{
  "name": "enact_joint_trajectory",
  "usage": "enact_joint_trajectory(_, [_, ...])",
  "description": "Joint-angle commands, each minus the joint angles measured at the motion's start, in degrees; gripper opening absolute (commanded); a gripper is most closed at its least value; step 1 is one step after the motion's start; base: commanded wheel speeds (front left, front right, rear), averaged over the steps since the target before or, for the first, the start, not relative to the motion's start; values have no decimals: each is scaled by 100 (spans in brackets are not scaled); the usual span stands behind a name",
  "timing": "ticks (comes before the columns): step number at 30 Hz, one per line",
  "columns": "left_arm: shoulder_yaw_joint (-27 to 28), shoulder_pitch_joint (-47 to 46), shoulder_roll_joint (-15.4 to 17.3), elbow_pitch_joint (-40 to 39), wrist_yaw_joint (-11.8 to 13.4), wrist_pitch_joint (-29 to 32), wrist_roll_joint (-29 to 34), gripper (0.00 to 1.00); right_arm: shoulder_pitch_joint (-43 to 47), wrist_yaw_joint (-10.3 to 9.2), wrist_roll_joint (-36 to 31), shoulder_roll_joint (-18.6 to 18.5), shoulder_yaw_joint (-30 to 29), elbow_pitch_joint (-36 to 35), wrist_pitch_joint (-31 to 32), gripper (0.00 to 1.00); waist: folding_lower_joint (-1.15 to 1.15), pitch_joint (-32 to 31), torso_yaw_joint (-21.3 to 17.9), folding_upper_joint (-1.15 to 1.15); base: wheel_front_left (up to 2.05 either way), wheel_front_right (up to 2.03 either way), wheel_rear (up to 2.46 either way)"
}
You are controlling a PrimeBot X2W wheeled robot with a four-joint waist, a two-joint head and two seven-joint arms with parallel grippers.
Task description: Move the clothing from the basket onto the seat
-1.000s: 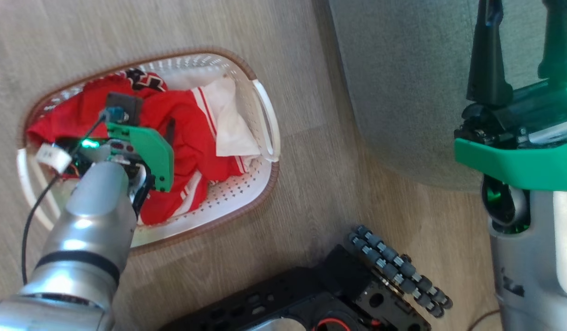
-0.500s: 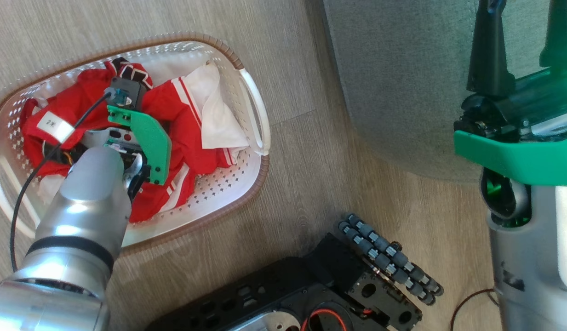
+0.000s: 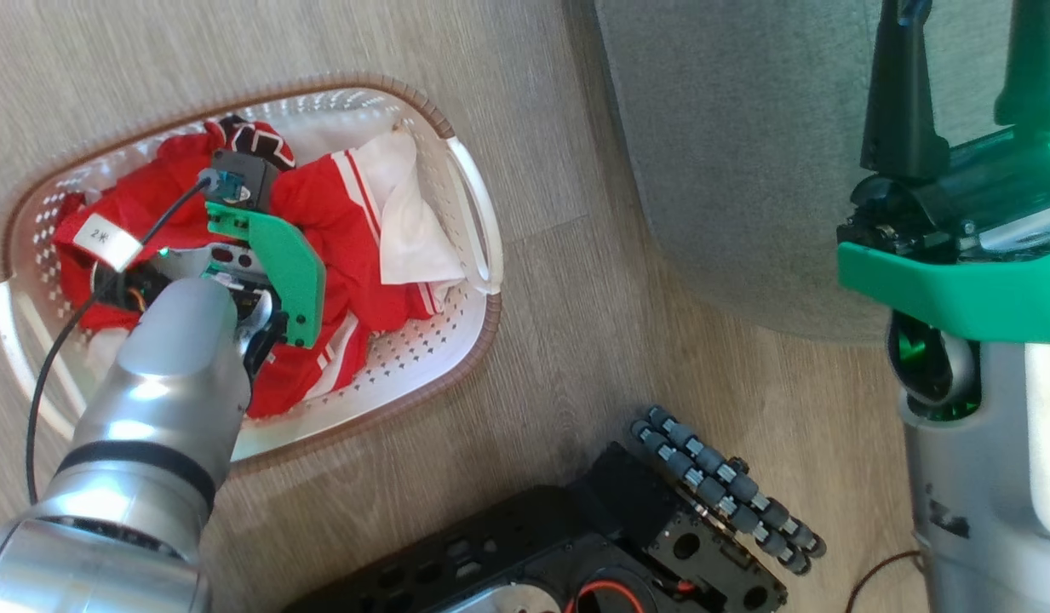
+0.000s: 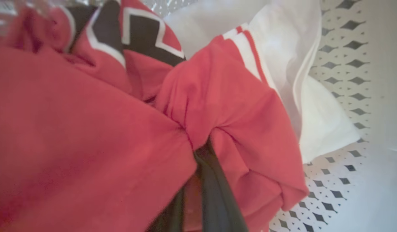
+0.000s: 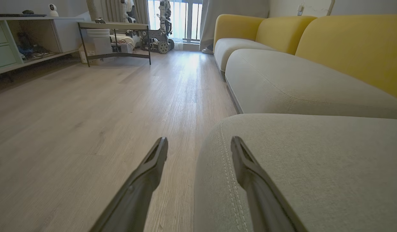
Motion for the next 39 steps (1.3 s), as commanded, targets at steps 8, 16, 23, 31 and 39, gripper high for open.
enact_joint_trajectory(8, [-109, 488, -53, -272, -35, -351, -691, 0, 189, 41, -85, 36, -13, -71, -28, 100, 0, -636, 191, 0, 0, 0, 0])
enact_joint_trajectory(16, [-675, 1161, -265, -808, -35, -835, -1405, 0, 484, 41, -350, 36, -27, 237, -28, 100, 0, -1818, 640, 0, 0, 0, 0])
enact_joint_trajectory(23, [-1293, 1644, -277, -1298, -35, -1256, -1898, 0, 786, 41, -438, -104, -41, 448, -28, 100, 0, -2693, 966, 0, 0, 0, 0])
enact_joint_trajectory(31, [-1733, 1970, -145, -1846, -35, -1629, -2354, 0, 1178, 41, -423, -276, -59, 649, -28, 100, 0, -3520, 1299, 0, 0, 0, 0])
enact_joint_trajectory(39, [-1771, 2085, 36, -2585, -35, -1811, -2583, 0, 1652, 41, -359, -427, -115, 773, -28, 100, 0, -4220, 1706, 0, 0, 0, 0])
